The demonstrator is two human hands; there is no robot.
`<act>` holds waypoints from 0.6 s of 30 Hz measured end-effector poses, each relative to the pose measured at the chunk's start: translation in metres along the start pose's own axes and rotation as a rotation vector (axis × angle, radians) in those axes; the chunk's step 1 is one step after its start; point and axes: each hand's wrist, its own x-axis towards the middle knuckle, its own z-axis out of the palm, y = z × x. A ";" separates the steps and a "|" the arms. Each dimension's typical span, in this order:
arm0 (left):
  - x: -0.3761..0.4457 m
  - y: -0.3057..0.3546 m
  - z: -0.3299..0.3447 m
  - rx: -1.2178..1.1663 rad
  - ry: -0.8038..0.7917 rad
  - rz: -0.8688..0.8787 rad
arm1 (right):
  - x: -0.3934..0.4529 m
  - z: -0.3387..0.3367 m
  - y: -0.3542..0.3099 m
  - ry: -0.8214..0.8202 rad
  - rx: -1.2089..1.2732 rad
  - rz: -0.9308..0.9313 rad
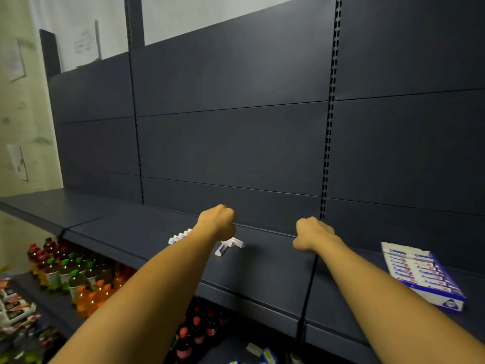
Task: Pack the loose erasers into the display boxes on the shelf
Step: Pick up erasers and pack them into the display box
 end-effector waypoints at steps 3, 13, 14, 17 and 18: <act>-0.001 -0.032 0.006 -0.036 -0.006 0.001 | -0.002 0.000 -0.032 0.017 0.004 0.005; -0.010 -0.097 0.032 -0.085 -0.026 0.042 | 0.009 0.008 -0.105 0.033 0.012 0.013; -0.008 -0.103 0.034 -0.094 -0.026 0.039 | 0.013 0.008 -0.110 0.037 0.014 0.013; 0.004 -0.116 0.039 -0.118 -0.030 0.033 | 0.027 0.009 -0.123 0.047 0.024 0.005; 0.009 -0.118 0.040 -0.119 -0.031 0.039 | 0.033 0.010 -0.127 0.046 0.024 0.001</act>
